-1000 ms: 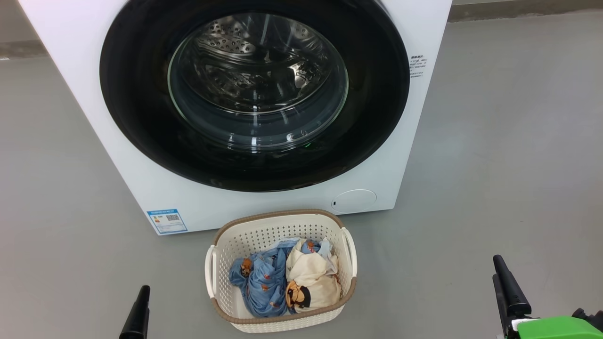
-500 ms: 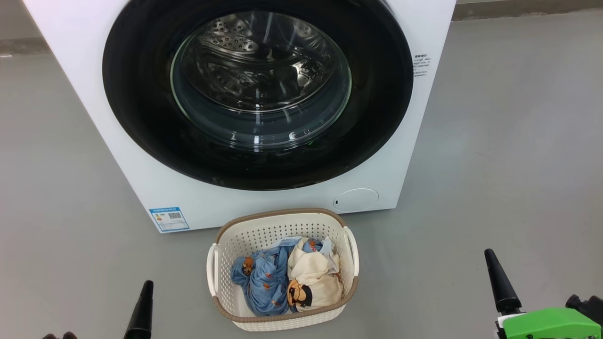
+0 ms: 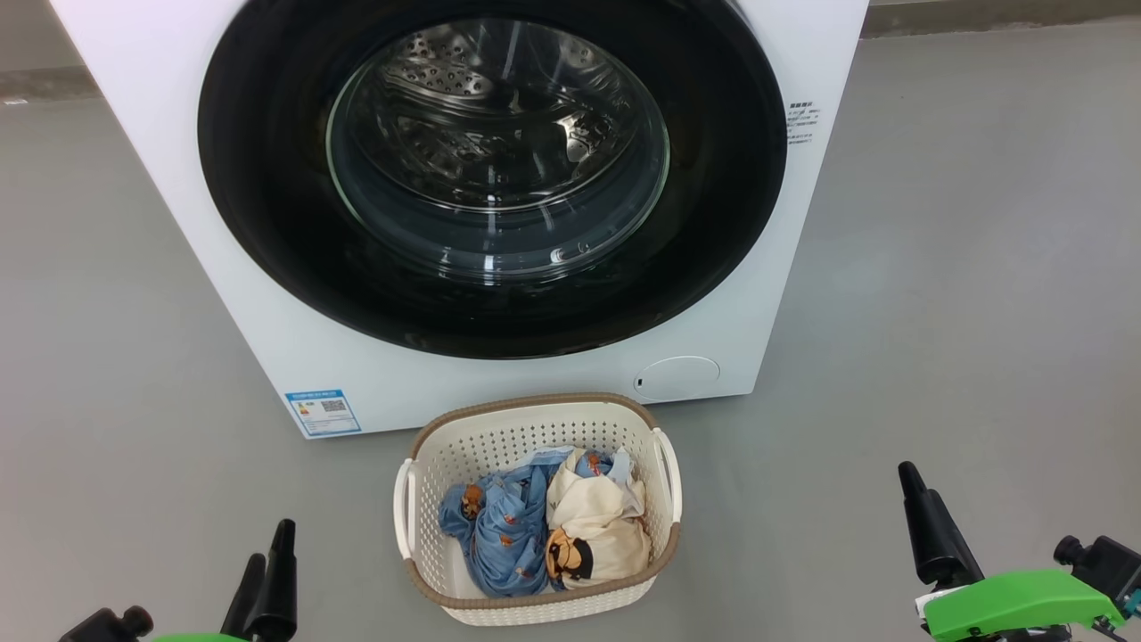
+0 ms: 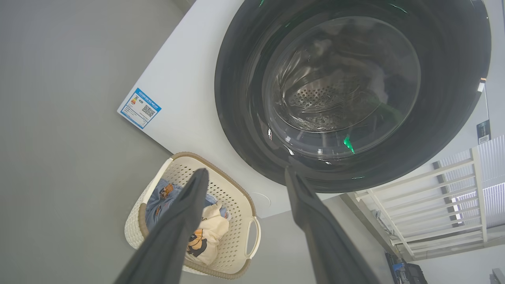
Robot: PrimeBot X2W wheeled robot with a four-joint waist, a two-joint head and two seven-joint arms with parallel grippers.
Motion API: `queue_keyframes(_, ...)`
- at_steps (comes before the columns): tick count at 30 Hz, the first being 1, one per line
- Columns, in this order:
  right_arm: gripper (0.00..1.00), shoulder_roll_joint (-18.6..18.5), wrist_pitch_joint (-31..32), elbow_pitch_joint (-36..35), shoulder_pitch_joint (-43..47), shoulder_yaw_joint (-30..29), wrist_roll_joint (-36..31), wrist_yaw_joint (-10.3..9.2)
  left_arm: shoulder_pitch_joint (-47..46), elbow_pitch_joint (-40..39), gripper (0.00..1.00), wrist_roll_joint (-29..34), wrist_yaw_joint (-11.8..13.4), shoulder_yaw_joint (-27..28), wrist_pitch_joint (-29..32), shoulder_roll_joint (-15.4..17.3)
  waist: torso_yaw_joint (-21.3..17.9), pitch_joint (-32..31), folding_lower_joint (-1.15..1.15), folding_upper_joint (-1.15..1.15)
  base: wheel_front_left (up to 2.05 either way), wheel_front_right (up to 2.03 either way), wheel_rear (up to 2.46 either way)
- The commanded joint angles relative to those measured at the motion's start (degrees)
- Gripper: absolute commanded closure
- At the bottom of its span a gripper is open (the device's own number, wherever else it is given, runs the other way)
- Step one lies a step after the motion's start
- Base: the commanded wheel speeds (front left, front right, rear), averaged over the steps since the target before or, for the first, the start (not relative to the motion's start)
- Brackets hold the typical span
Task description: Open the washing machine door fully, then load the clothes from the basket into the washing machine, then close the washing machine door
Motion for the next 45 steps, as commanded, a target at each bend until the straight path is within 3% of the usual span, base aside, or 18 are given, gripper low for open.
queue_keyframes(1,0.0,-0.7,-1.0,-1.2,-2.3,1.2,-2.2,0.03,-1.9,-2.0,0.0,2.2,-0.1,0.7,-0.9,1.2,0.0,-0.1,-0.01,0.0,0.0,0.0,0.0)
queue_keyframes(22,0.0,-1.1,-4.4,0.0,-3.5,3.7,-16.6,0.04,-2.1,-2.7,0.0,20.4,-0.1,0.1,-4.3,2.3,0.4,-0.3,-0.01,0.0,0.0,0.0,0.0)
queue_keyframes(45,0.0,-1.6,-7.8,1.2,-5.2,5.7,-29.2,0.06,-2.6,-4.4,0.0,35.6,-0.2,-0.3,-7.8,2.9,0.9,0.1,-0.01,0.0,0.0,0.0,0.0)
